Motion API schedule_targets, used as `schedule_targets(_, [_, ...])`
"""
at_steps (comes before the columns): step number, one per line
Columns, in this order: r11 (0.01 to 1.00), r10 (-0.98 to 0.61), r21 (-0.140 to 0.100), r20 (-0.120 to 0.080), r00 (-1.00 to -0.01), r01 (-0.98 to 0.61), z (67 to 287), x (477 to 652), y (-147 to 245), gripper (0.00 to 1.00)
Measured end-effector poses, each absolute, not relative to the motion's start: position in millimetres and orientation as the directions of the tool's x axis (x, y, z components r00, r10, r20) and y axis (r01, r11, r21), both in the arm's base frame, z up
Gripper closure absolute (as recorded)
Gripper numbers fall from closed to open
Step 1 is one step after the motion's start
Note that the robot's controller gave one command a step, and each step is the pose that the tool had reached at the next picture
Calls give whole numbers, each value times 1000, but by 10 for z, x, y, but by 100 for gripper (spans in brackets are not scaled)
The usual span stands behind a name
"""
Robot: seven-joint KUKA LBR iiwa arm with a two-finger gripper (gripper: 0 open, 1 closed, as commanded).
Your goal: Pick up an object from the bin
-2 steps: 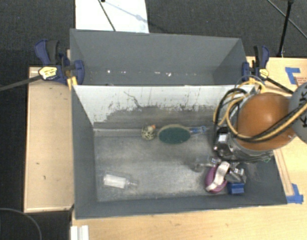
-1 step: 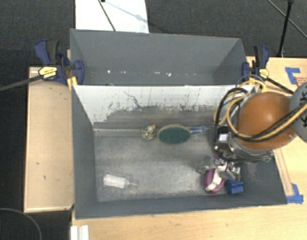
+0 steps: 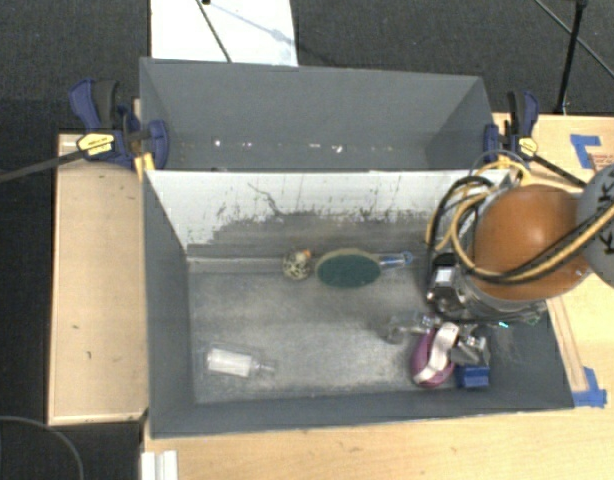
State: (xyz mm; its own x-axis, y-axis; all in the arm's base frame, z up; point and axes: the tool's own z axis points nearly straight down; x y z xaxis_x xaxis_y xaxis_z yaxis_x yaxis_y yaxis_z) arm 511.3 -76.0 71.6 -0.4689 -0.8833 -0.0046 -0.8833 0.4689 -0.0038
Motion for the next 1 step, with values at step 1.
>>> schedule_targets(1, [472, -882, -4, 1, -472, -882, 730, 5110, -787, 100])
